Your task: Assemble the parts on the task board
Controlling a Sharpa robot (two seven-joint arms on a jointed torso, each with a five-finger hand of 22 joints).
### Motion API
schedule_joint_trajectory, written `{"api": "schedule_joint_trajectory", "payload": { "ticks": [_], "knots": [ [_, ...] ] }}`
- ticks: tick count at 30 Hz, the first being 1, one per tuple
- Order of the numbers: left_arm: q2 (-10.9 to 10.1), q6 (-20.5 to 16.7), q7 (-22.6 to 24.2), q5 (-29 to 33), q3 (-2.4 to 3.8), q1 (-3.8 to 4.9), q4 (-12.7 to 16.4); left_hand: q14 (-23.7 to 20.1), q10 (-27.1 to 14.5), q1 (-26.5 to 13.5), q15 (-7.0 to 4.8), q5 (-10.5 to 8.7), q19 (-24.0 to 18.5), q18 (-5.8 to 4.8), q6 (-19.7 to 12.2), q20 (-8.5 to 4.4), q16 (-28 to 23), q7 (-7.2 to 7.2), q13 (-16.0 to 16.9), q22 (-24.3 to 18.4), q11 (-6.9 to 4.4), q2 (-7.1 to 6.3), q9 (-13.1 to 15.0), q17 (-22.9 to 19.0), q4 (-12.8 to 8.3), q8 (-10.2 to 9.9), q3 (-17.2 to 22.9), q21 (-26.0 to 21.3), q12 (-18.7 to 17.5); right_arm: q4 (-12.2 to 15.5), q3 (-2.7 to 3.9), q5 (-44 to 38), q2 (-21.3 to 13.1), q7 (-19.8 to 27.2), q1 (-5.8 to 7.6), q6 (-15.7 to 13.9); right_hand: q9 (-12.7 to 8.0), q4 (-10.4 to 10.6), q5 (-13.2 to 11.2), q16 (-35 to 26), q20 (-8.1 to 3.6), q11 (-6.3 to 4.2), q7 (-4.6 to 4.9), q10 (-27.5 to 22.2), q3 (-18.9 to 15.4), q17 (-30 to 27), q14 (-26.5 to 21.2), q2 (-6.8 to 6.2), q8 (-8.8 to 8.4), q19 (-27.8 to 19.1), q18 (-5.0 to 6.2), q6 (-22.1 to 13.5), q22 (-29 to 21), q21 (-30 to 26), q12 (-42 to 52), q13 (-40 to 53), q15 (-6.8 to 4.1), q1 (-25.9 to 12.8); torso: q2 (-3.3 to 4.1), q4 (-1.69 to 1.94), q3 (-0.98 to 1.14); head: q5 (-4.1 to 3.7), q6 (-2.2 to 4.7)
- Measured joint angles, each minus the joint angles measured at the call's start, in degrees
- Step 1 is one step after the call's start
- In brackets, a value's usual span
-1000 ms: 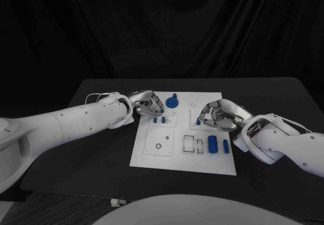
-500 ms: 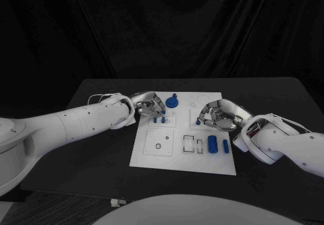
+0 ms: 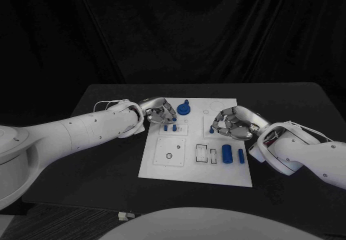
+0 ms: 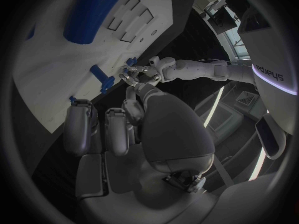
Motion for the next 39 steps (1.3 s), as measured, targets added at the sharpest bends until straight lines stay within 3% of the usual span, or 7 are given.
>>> {"api": "schedule_joint_trajectory", "payload": {
  "ticks": [26,35,39],
  "knots": [
    [0.58,-0.11,-0.34,0.09,0.02,-0.11,-0.96,-0.01,-0.03,0.21,0.0,0.0,0.0,0.0,-0.01,0.0,0.0,0.0,0.0,0.0,-0.02,0.24,0.0,0.0,0.0,0.0,0.0,0.0,0.01,0.02,0.0,0.0,-0.02,-0.49,-0.01,0.78,-0.01,0.0,0.0,0.0,0.0,0.0,0.0,0.0,0.0,0.0,0.0,0.0,0.0,0.0,0.0,0.0,0.0,0.0,0.0,0.0,0.0,0.0,-0.01,0.0,-0.01,-0.03,0.0],
    [0.41,-0.1,-0.66,0.18,0.06,-0.12,-1.2,-0.01,-0.22,0.31,0.0,0.05,0.0,0.0,-0.02,0.0,0.03,0.0,0.0,0.0,0.18,1.64,0.0,0.0,0.0,0.0,0.0,0.0,0.03,-0.01,0.0,0.0,0.03,-0.62,-0.01,1.1,-0.02,0.0,0.0,0.0,0.0,0.0,0.0,0.0,0.0,0.0,0.0,0.0,0.0,0.0,0.0,0.0,0.0,-0.04,-0.01,-0.01,0.0,0.0,-0.01,0.0,-0.01,0.02,0.0],
    [0.32,-0.12,-0.82,0.23,0.07,-0.12,-1.31,-0.01,-0.24,0.31,0.0,0.05,0.0,0.0,-0.02,0.0,0.03,0.0,0.0,0.0,0.18,1.64,0.0,0.0,0.0,0.0,0.0,0.0,0.03,-0.02,0.0,0.0,0.07,-0.65,-0.01,1.21,-0.02,0.0,0.0,0.0,0.0,0.0,0.0,0.0,0.0,0.0,0.0,0.0,0.0,0.0,0.0,0.0,0.0,-0.04,-0.02,-0.01,0.0,0.0,-0.01,0.01,-0.01,0.05,0.0]
  ]
}}
